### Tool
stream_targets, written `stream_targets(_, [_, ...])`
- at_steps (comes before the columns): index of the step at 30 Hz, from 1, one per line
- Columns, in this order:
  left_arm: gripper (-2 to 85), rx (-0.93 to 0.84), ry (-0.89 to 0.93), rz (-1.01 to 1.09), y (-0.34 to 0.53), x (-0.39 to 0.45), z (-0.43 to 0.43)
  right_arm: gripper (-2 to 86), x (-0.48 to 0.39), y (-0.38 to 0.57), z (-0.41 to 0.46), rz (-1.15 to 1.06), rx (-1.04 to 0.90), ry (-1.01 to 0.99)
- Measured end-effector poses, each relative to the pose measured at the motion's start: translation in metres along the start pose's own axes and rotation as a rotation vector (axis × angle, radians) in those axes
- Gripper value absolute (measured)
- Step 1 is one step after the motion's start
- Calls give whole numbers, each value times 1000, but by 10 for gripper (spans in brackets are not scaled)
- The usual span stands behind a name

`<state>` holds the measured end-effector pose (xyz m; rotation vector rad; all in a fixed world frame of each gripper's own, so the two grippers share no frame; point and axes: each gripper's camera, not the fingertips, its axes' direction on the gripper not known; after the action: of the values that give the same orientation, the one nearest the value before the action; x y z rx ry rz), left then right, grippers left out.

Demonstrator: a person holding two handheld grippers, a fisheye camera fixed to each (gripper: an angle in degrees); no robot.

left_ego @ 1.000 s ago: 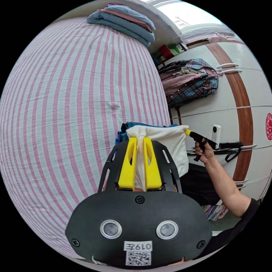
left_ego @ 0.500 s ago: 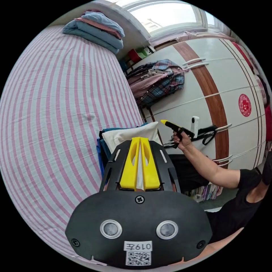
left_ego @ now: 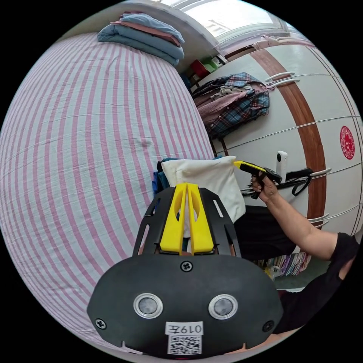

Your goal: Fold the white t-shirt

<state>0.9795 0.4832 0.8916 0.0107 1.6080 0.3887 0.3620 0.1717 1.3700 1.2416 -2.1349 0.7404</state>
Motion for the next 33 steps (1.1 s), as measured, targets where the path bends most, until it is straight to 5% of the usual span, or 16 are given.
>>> stream_targets(5, [7,-23,165,104,36,14,1,45,-20,23,-13,-34,6,13])
stream_targets(9, [8,-67,-19,144,67,26,15,87,-13,76,-17,92,-25,-48])
stream_targets(15, [8,-68,-9,63,85,-10,37,77,0,137,2,113,-46,-124])
stream_targets(22, [6,-77,40,-54,87,-67,61,-2,21,106,27,63,-60,-197])
stream_targets(33, [6,-105,-10,-108,97,-119,106,31,41,67,86,143,-129,-218])
